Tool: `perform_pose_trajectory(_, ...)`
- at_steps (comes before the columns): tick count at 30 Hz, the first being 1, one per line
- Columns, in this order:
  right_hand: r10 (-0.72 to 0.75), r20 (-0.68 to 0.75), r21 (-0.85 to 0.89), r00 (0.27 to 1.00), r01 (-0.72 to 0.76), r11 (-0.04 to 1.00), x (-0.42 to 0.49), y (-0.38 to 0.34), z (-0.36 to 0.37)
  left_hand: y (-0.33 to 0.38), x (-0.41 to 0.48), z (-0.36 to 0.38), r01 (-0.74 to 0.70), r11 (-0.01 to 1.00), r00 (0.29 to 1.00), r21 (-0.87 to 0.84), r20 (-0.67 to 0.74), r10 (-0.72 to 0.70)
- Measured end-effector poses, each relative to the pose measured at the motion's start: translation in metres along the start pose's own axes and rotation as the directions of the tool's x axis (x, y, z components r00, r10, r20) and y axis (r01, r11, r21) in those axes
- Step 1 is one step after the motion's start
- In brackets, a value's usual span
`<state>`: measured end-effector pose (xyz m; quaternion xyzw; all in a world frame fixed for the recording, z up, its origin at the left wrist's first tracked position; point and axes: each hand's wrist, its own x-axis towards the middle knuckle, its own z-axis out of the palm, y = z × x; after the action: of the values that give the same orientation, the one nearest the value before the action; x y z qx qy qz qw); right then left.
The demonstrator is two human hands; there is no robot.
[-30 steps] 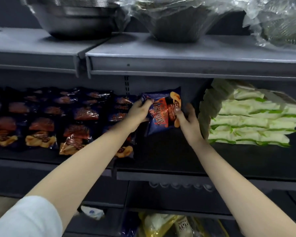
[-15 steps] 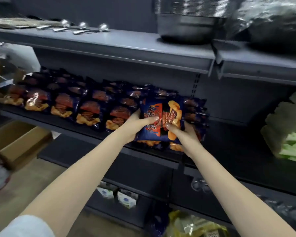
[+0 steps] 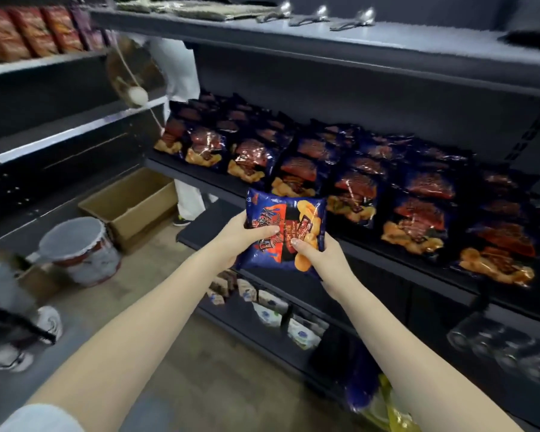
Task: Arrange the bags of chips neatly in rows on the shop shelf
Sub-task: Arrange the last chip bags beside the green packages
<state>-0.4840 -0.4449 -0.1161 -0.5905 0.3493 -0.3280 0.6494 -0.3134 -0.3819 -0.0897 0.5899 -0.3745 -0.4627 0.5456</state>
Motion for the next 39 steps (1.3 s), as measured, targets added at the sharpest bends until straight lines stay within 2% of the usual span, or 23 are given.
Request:
perform_pose_trajectory(7,0.03,0.101,0.019,0.994,-0.032,0.999,0.026,0.009,0.075,-0.006,-0.017,-0.073,0.001,1.0,0.993,-0.022,-0.118,-0.004)
perform_pose_trajectory(10,0.046,0.12,0.069,0.992,-0.055,0.996,0.043,0.012,0.096,-0.005,-0.014,-0.094,-0.025,0.999,0.978,0.027,-0.205,0.03)
perform_pose_trajectory(13,0.052,0.045,0.205,0.998,-0.06,0.977,0.074,0.013,0.119,-0.009,-0.002,-0.124,-0.078,0.994,0.936,0.073,-0.339,0.099)
perform_pose_trajectory(16,0.046,0.016,0.369,0.999,-0.048,0.928,0.11,0.01,0.146,-0.02,0.015,-0.153,-0.026,0.998,0.889,-0.058,-0.458,-0.004)
perform_pose_trajectory(20,0.033,0.07,0.454,0.997,-0.061,0.889,0.158,0.015,0.192,-0.028,0.056,-0.181,0.084,0.99,0.922,-0.114,-0.368,-0.121)
perform_pose_trajectory(25,-0.019,0.132,0.545,0.991,-0.057,0.836,0.221,-0.004,0.24,0.008,0.121,-0.221,-0.01,0.977,0.92,-0.213,-0.385,-0.074)
perform_pose_trajectory(28,0.005,0.147,0.51,0.989,-0.08,0.857,0.259,-0.013,0.255,0.029,0.15,-0.25,-0.073,0.974,0.905,-0.213,-0.426,-0.025)
perform_pose_trajectory(30,0.06,0.129,0.496,0.99,-0.117,0.86,0.282,-0.015,0.257,0.031,0.166,-0.272,-0.067,0.977,0.896,-0.201,-0.443,-0.03)
perform_pose_trajectory(32,0.099,0.062,0.497,0.993,-0.116,0.86,0.302,-0.015,0.253,0.025,0.182,-0.29,-0.03,0.981,0.894,-0.19,-0.443,-0.058)
perform_pose_trajectory(34,0.077,-0.012,0.448,0.997,-0.064,0.892,0.315,-0.012,0.247,0.022,0.195,-0.302,0.006,0.993,0.899,-0.12,-0.435,-0.058)
perform_pose_trajectory(36,0.019,-0.048,0.35,0.999,-0.001,0.937,0.325,-0.009,0.244,0.024,0.208,-0.314,0.001,1.0,0.902,0.009,-0.432,0.003)
perform_pose_trajectory(39,-0.082,-0.051,0.068,0.995,0.086,0.994,0.338,-0.003,0.253,0.029,0.235,-0.338,-0.059,0.987,0.885,0.151,-0.449,0.121)
